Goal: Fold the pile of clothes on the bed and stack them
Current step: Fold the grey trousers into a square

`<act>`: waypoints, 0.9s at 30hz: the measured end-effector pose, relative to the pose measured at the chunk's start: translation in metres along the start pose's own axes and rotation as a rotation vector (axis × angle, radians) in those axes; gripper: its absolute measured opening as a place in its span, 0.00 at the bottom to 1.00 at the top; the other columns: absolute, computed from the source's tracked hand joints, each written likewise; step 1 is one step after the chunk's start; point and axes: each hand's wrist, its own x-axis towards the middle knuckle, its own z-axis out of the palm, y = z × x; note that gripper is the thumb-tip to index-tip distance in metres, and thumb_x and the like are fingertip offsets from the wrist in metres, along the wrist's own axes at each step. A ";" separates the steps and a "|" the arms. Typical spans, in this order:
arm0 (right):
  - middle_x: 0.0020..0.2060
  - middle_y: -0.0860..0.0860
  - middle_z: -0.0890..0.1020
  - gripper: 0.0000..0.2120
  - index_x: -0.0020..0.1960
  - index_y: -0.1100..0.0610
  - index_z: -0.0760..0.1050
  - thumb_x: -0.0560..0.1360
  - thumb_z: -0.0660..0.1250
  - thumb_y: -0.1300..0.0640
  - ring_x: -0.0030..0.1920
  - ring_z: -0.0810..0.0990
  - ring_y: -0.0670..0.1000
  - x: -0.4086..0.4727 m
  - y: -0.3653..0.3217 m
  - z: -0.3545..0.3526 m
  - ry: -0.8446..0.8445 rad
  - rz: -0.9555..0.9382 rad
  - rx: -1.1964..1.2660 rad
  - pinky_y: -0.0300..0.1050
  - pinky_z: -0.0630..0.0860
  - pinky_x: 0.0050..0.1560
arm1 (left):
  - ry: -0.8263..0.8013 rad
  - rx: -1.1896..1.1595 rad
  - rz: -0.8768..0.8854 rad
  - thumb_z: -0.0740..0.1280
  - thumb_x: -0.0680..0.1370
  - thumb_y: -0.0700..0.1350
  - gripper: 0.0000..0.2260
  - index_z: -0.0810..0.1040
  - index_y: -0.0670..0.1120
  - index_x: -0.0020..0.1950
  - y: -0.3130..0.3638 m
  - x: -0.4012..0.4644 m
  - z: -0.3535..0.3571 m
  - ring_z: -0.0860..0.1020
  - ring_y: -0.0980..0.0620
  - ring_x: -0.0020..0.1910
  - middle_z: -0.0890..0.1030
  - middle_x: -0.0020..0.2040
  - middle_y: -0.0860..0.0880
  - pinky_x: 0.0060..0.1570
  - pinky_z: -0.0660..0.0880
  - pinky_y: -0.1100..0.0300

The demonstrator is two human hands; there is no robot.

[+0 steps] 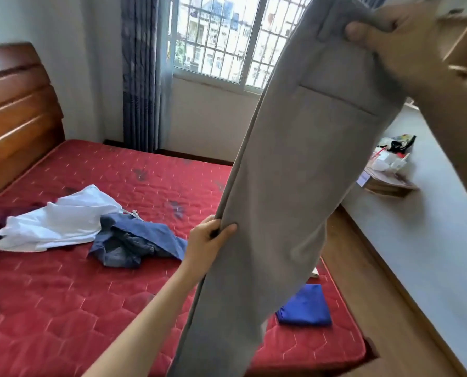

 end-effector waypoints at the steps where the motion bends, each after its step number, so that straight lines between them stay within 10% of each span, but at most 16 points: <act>1: 0.21 0.43 0.64 0.27 0.32 0.53 0.56 0.74 0.68 0.40 0.25 0.59 0.40 -0.003 0.005 -0.004 -0.003 0.004 -0.013 0.38 0.55 0.29 | 0.002 0.020 0.034 0.69 0.77 0.43 0.18 0.68 0.36 0.32 -0.002 -0.002 0.001 0.68 0.53 0.35 0.70 0.35 0.46 0.36 0.69 0.48; 8: 0.21 0.43 0.64 0.24 0.28 0.52 0.65 0.74 0.68 0.40 0.25 0.60 0.40 -0.036 0.037 -0.005 -0.025 0.066 -0.016 0.36 0.54 0.28 | 0.072 0.224 0.127 0.66 0.79 0.39 0.18 0.63 0.48 0.32 -0.024 -0.011 0.013 0.63 0.60 0.29 0.65 0.28 0.56 0.31 0.62 0.67; 16: 0.24 0.49 0.61 0.32 0.32 0.70 0.66 0.74 0.69 0.41 0.25 0.60 0.42 -0.090 0.102 0.006 -0.058 0.152 0.046 0.37 0.56 0.27 | 0.069 0.350 -0.022 0.68 0.78 0.39 0.05 0.78 0.45 0.42 -0.064 -0.030 0.031 0.71 0.57 0.32 0.79 0.32 0.51 0.38 0.70 0.58; 27: 0.20 0.41 0.67 0.25 0.27 0.55 0.72 0.68 0.71 0.35 0.24 0.64 0.39 -0.125 0.193 0.031 -0.209 0.278 0.261 0.35 0.59 0.25 | 0.003 0.223 -0.210 0.71 0.73 0.40 0.06 0.83 0.42 0.49 -0.001 -0.128 0.065 0.84 0.50 0.44 0.86 0.44 0.47 0.45 0.80 0.59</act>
